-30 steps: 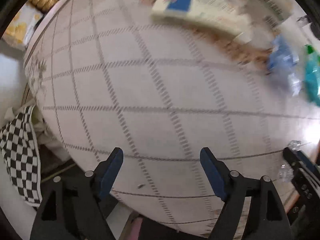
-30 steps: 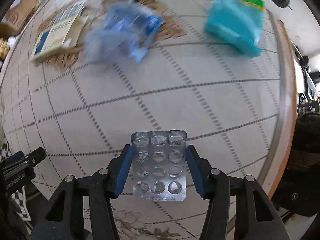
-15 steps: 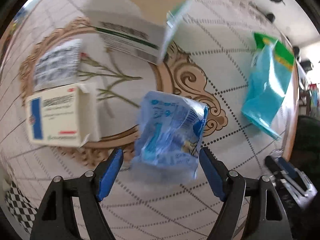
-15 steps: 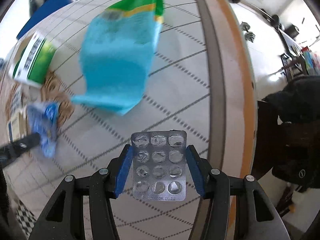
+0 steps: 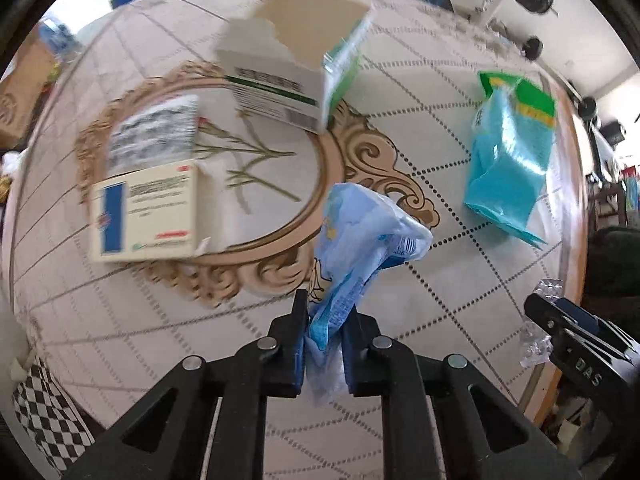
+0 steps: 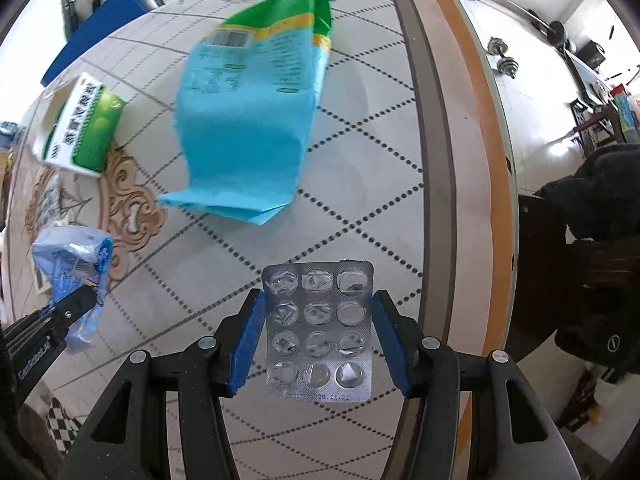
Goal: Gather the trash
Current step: 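Carry the blue packet and blister pack over the white bin and open both tools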
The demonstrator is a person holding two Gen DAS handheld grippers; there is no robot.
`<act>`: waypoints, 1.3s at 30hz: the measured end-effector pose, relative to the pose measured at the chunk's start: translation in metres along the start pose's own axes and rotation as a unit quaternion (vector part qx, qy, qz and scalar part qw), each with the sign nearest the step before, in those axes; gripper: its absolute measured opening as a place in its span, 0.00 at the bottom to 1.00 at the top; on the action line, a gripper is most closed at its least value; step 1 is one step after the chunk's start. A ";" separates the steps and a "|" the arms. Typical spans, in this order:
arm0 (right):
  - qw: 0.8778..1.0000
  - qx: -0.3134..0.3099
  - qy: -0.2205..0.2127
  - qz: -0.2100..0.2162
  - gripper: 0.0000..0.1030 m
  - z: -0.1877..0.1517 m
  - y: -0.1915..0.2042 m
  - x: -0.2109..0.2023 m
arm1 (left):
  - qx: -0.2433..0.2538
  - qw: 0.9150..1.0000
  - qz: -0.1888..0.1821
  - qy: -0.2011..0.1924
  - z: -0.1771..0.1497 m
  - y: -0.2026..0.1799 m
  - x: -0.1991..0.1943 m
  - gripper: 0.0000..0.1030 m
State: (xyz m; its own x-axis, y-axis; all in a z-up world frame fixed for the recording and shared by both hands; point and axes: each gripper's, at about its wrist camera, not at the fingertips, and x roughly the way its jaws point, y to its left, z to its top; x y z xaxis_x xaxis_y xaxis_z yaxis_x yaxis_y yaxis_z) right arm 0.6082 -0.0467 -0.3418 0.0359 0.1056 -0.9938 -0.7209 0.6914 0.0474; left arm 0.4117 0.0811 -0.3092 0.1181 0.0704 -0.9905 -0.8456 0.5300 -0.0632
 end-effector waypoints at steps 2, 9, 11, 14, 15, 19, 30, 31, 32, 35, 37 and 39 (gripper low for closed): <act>1.000 -0.012 -0.004 0.010 0.55 -0.005 0.012 -0.012 | -0.012 1.000 0.005 -0.018 -0.012 0.015 -0.021 0.11; 0.997 -0.066 -0.011 0.044 0.55 -0.030 0.050 -0.040 | -0.055 0.997 0.026 -0.056 -0.072 0.033 -0.062 0.11; 0.994 -0.087 -0.012 0.058 0.55 -0.045 0.069 -0.048 | -0.072 0.995 0.034 -0.061 -0.089 0.051 -0.069 0.11; 0.991 -0.113 -0.012 0.076 0.55 -0.068 0.093 -0.055 | -0.100 0.992 0.043 -0.066 -0.121 0.081 -0.080 0.11; 0.989 -0.121 -0.012 0.081 0.55 -0.076 0.101 -0.058 | -0.107 0.991 0.047 -0.066 -0.133 0.091 -0.085 0.11; 0.982 -0.157 -0.007 0.101 0.55 -0.126 0.140 -0.066 | -0.144 0.986 0.059 -0.067 -0.192 0.142 -0.095 0.11; 0.965 -0.229 0.059 0.116 0.55 -0.304 0.227 -0.018 | -0.227 0.973 0.040 -0.017 -0.336 0.255 -0.051 0.11; 0.963 -0.235 0.070 0.112 0.55 -0.319 0.232 -0.005 | -0.241 0.970 0.031 -0.005 -0.346 0.265 -0.036 0.11; 0.961 -0.244 0.086 0.102 0.55 -0.337 0.238 0.015 | -0.253 0.967 0.022 0.009 -0.356 0.274 -0.017 0.11; 0.954 -0.262 0.121 0.081 0.55 -0.371 0.248 0.067 | -0.299 0.953 -0.014 0.049 -0.381 0.300 0.045 0.11; 0.950 -0.272 0.140 0.066 0.55 -0.389 0.252 0.109 | -0.332 0.940 -0.042 0.071 -0.396 0.315 0.096 0.11; 0.946 -0.279 0.159 0.050 0.55 -0.406 0.255 0.166 | -0.351 0.930 -0.063 0.086 -0.405 0.324 0.140 0.12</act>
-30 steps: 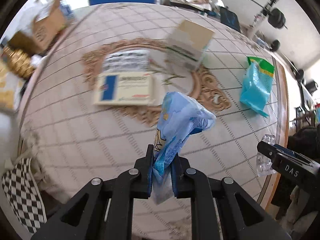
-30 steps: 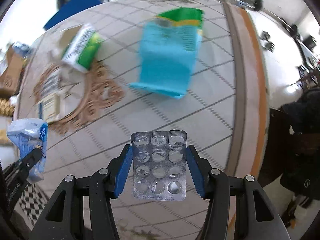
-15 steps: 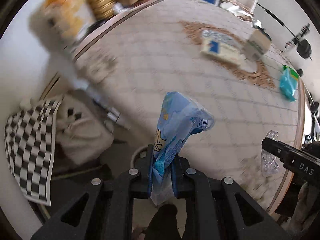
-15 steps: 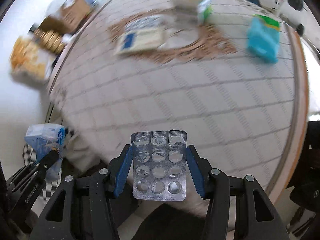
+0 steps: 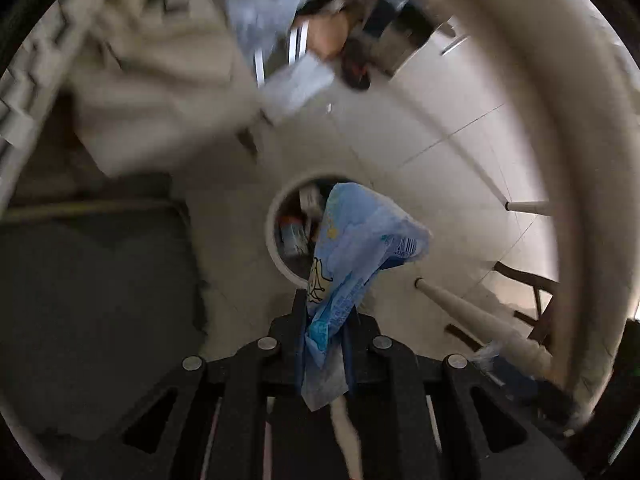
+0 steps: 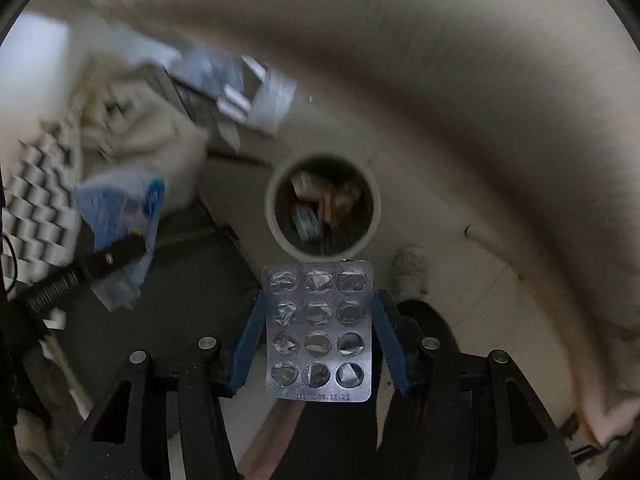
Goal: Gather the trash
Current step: 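Carry the blue packet and blister pack over the white bin and open both tools, then raise both tools from the bin back over the table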
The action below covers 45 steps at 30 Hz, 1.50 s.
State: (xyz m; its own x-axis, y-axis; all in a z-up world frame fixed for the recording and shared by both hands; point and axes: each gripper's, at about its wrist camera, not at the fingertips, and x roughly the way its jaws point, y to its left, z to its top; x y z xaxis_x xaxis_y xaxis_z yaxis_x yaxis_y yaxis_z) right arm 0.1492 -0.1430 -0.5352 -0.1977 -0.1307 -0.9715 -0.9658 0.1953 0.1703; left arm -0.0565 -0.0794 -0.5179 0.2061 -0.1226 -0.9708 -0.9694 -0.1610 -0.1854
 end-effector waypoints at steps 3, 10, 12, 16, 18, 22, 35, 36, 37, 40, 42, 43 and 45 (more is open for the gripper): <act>1.000 0.000 0.015 -0.003 0.55 0.013 -0.008 0.071 | -0.029 0.999 -0.019 0.031 0.016 0.022 0.077 0.12; 0.999 0.029 0.032 -0.004 0.55 0.074 -0.052 0.229 | -0.057 0.993 -0.070 0.081 0.048 0.041 0.234 0.15; 0.998 0.038 0.042 -0.002 0.55 0.089 -0.063 0.256 | -0.054 0.992 -0.071 0.092 0.051 0.042 0.262 0.15; 0.999 0.021 0.042 -0.001 0.55 0.104 -0.067 0.282 | -0.053 0.991 -0.069 0.104 0.053 0.044 0.283 0.28; 0.999 0.011 0.044 0.004 0.56 0.109 -0.065 0.289 | -0.043 0.993 -0.056 0.096 0.052 0.043 0.280 0.54; 0.999 -0.012 0.046 0.026 0.71 0.109 -0.057 0.287 | -0.044 0.995 -0.044 0.081 0.048 0.048 0.266 0.84; 0.996 -0.073 0.007 -0.049 0.96 0.081 -0.021 0.228 | -0.030 0.994 0.107 -0.012 0.002 0.071 0.171 0.99; 0.996 -0.073 0.006 -0.051 0.96 0.078 -0.020 0.223 | -0.027 0.993 0.112 -0.014 -0.001 0.069 0.165 0.99; 0.996 -0.073 0.004 -0.058 0.96 0.074 -0.018 0.214 | -0.023 0.993 0.118 -0.016 -0.005 0.067 0.158 0.99; 0.995 -0.072 -0.001 -0.072 0.96 0.063 -0.014 0.193 | -0.019 0.992 0.124 -0.022 -0.017 0.066 0.138 0.99; 0.994 -0.074 -0.005 -0.080 0.96 0.054 -0.009 0.175 | -0.019 0.991 0.128 -0.026 -0.027 0.064 0.123 0.99; 0.994 -0.076 -0.005 -0.083 0.96 0.050 -0.007 0.166 | -0.019 0.991 0.128 -0.026 -0.032 0.063 0.114 0.99; 0.993 -0.078 -0.006 -0.084 0.96 0.040 -0.003 0.147 | -0.021 0.991 0.127 -0.027 -0.044 0.061 0.096 0.99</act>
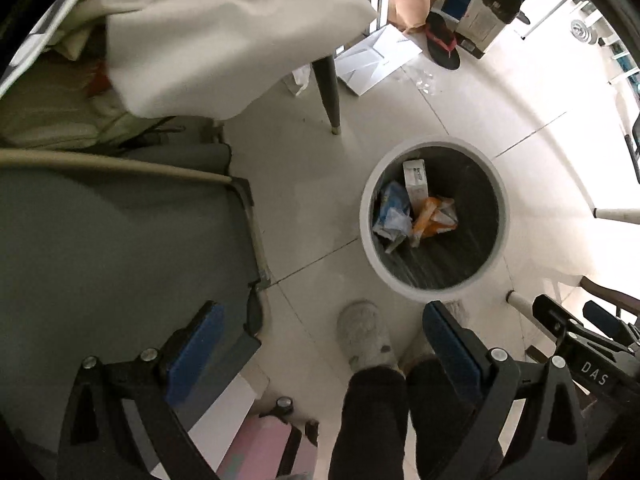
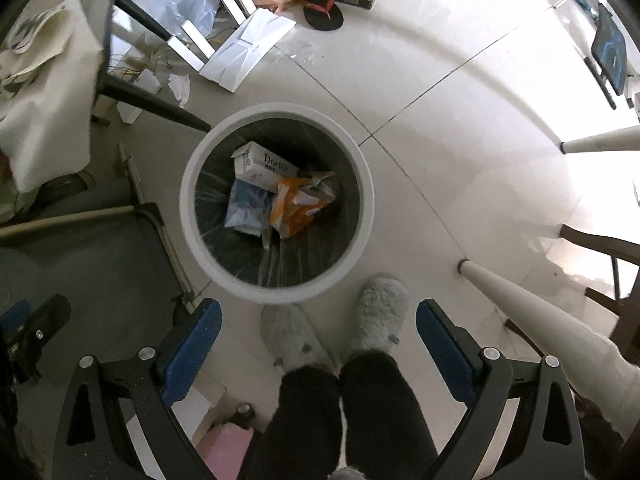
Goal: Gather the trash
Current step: 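Raise both tools from the bin back over the table, then grasp the white medicine box with the left tool while the right tool grasps the green-and-blue bag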
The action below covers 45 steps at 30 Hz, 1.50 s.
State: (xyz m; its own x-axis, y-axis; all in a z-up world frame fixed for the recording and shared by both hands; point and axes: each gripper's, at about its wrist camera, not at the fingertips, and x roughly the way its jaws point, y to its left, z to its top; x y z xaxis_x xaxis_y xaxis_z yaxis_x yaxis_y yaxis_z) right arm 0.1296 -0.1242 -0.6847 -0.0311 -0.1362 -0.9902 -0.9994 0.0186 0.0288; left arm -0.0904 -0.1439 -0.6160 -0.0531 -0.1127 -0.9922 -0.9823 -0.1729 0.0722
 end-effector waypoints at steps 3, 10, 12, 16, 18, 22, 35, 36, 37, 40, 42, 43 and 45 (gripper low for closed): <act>1.000 -0.004 -0.003 0.001 0.96 -0.014 0.006 -0.035 | 0.001 1.000 0.004 0.000 -0.012 0.003 -0.027 0.99; 1.000 -0.012 -0.016 0.017 0.96 -0.046 0.021 -0.137 | -0.002 1.000 0.020 -0.010 -0.038 0.019 -0.123 0.99; 0.999 -0.012 -0.022 0.026 0.96 -0.053 0.023 -0.173 | 0.004 0.999 0.022 -0.027 -0.044 0.022 -0.160 0.99; 0.998 -0.012 -0.043 0.048 0.96 -0.061 0.024 -0.244 | 0.020 0.997 0.034 -0.067 -0.046 0.024 -0.221 0.98; 0.996 -0.012 -0.058 0.061 0.96 -0.062 0.023 -0.278 | 0.025 0.995 0.045 -0.088 -0.044 0.023 -0.249 0.98; 0.991 0.007 -0.100 0.087 0.96 -0.059 0.007 -0.347 | 0.032 0.990 0.040 -0.128 -0.031 0.006 -0.307 0.98; 0.959 0.215 -0.156 0.102 0.96 0.024 -0.223 -0.438 | 0.123 0.978 -0.004 -0.168 0.081 -0.221 -0.395 0.99; 0.955 0.230 -0.158 0.101 0.96 0.029 -0.242 -0.439 | 0.128 0.978 -0.010 -0.163 0.094 -0.244 -0.396 0.99; 0.949 0.254 -0.160 0.093 0.96 0.035 -0.270 -0.441 | 0.130 0.979 -0.016 -0.156 0.107 -0.270 -0.397 0.99; 0.924 0.334 -0.174 0.064 0.96 0.058 -0.363 -0.445 | 0.119 0.984 -0.043 -0.124 0.145 -0.334 -0.391 0.99; 0.906 0.382 -0.175 0.047 0.96 0.070 -0.418 -0.441 | 0.096 0.989 -0.063 -0.094 0.170 -0.366 -0.382 0.99; 0.898 0.403 -0.174 0.041 0.96 0.078 -0.443 -0.439 | 0.079 0.991 -0.075 -0.078 0.184 -0.380 -0.376 0.99; 0.881 0.441 -0.170 0.029 0.96 0.090 -0.487 -0.435 | 0.036 0.995 -0.087 -0.044 0.211 -0.401 -0.361 0.98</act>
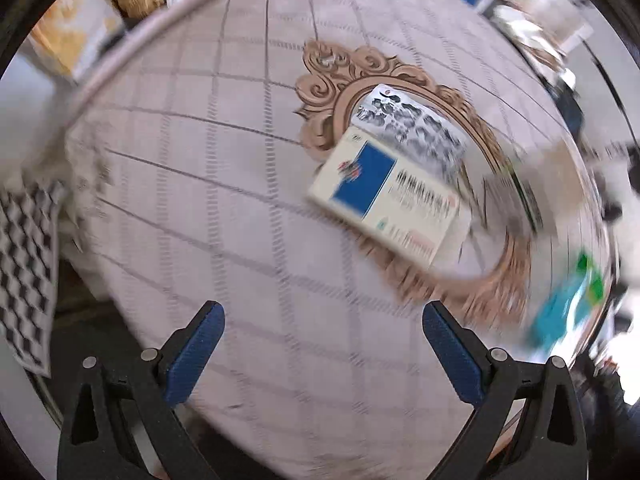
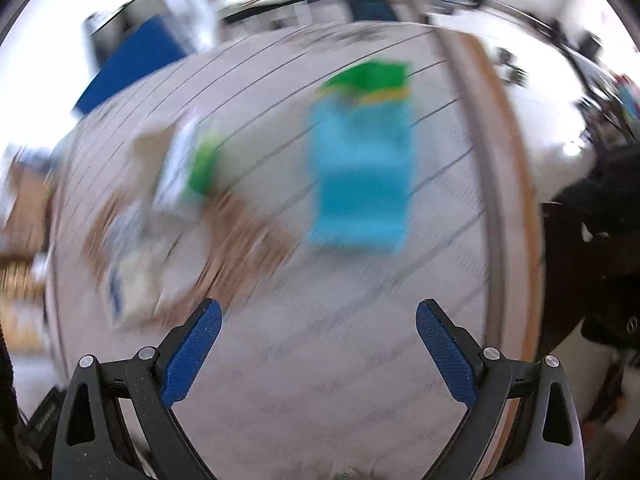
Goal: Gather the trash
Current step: 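Grasp the white medicine box with the left tool while the right tool grasps the green-and-blue bag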
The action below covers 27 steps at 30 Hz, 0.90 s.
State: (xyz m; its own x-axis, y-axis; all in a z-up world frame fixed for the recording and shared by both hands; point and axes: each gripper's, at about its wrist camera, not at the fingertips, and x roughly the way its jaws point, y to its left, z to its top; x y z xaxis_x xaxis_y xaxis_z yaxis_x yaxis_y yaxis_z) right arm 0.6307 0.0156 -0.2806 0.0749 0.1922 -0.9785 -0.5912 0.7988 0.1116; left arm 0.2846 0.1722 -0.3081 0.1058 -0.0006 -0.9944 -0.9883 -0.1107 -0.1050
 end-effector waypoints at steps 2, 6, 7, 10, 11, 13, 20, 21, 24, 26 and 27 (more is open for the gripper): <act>1.000 0.026 -0.002 -0.013 0.96 0.029 -0.012 0.014 | -0.046 0.998 -0.013 0.027 0.019 -0.009 0.019 0.98; 0.998 0.052 0.013 -0.022 0.96 0.070 -0.019 0.044 | -0.142 0.986 -0.038 0.077 0.051 -0.012 0.053 0.98; 0.998 0.053 0.015 -0.025 0.96 0.070 -0.014 0.050 | -0.158 0.983 -0.042 0.083 0.055 -0.012 0.058 0.98; 0.998 0.051 0.021 -0.031 0.96 0.079 -0.005 0.071 | -0.214 0.969 -0.056 0.105 0.067 -0.010 0.075 0.98; 0.998 0.053 0.024 -0.029 0.98 0.082 -0.003 0.077 | -0.231 0.965 -0.056 0.114 0.071 -0.009 0.081 0.97; 0.998 0.054 0.026 -0.023 1.00 0.085 0.002 0.086 | -0.250 0.960 -0.046 0.121 0.075 -0.008 0.088 0.97; 0.999 0.029 0.040 -0.016 1.00 0.088 0.027 0.103 | -0.193 0.977 -0.003 0.096 0.075 -0.010 0.090 0.84; 0.999 0.025 0.043 -0.015 1.00 0.087 0.030 0.105 | -0.163 0.983 0.005 0.090 0.073 -0.013 0.089 0.83; 0.998 0.012 0.057 -0.004 1.00 0.079 0.035 0.107 | -0.029 0.996 0.033 0.075 0.058 -0.030 0.087 0.83; 0.998 0.001 0.064 0.000 1.00 0.073 0.031 0.104 | 0.086 0.992 0.057 0.069 0.035 -0.041 0.087 0.83; 0.998 -0.003 0.063 -0.003 1.00 0.070 0.029 0.102 | 0.125 0.988 0.068 0.063 0.026 -0.044 0.086 0.84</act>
State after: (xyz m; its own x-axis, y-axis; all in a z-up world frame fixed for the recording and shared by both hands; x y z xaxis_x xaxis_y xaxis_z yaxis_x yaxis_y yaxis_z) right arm 0.6777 0.0980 -0.3653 -0.0233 0.1136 -0.9933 -0.5966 0.7957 0.1050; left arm 0.3344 0.2028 -0.3897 -0.0325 -0.1247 -0.9917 -0.9888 0.1483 0.0138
